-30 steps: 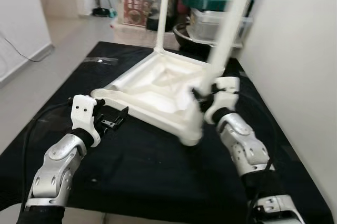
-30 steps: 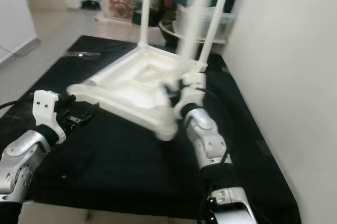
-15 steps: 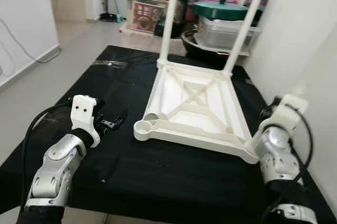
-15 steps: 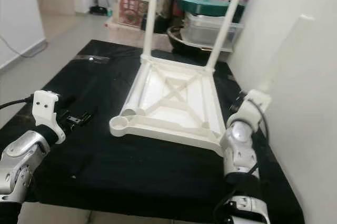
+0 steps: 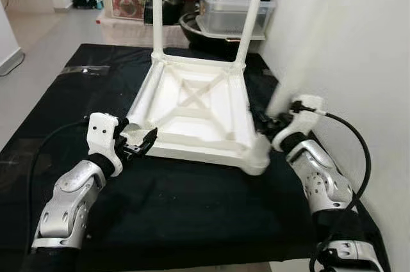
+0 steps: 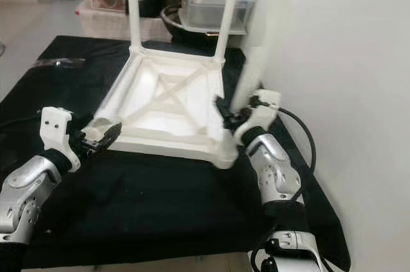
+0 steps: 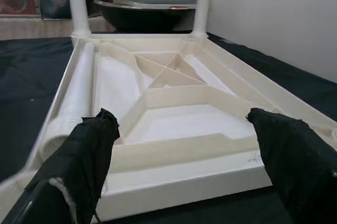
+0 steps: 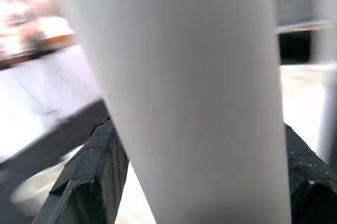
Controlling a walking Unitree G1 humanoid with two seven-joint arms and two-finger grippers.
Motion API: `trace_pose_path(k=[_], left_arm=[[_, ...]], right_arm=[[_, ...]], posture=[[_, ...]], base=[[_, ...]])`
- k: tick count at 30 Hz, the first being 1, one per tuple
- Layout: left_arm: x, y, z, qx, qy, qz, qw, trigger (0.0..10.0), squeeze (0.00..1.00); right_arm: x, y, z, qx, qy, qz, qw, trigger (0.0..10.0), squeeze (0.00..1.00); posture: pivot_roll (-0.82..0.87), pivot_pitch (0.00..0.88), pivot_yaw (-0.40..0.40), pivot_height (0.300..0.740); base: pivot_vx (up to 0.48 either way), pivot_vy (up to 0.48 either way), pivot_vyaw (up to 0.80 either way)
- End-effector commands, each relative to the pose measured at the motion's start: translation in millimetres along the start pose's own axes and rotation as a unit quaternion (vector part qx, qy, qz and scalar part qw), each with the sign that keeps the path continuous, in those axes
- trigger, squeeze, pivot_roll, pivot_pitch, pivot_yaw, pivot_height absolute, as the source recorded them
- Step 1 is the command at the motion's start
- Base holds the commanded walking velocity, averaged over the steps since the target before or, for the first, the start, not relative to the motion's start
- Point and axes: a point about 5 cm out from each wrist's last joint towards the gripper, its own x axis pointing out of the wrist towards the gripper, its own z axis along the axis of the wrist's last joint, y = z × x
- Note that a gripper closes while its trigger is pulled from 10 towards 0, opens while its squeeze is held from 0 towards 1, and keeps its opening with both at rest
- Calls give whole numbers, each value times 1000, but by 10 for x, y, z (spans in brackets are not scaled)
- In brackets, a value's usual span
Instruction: Building children table
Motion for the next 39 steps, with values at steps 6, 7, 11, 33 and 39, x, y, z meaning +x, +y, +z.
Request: trace_pose_path(k=[6, 7, 11, 33, 39], left_arm=[[-19, -31, -15, 4, 5, -2, 1000, 10000, 0], [-19, -31, -15, 4, 5, -2, 1000, 10000, 0], [-36, -30, -20, 4, 5, 0, 1000, 10000, 0], [-49, -96, -71, -1, 12, -11, 1000, 10000, 0], [-11, -127, -59, -2, 10, -18, 1000, 10000, 0]], right_arm=[[71, 571, -91, -18, 27, 214, 976, 10000, 0], [71, 571, -91, -18, 27, 214, 976, 10000, 0], [141, 592, -314, -37, 53, 182, 981, 10000, 0], [-1034, -864, -420, -137, 116, -629, 756, 0, 0], [-648, -715, -431, -80, 107, -542, 830, 10000, 1000]], posture=[[98, 0, -134, 740], [98, 0, -134, 740], [103, 0, -136, 740], [62, 0, -113, 740], [67, 0, -113, 740]], base=[[0, 0, 0], [0, 0, 0], [0, 0, 0], [0, 0, 0], [0, 0, 0]])
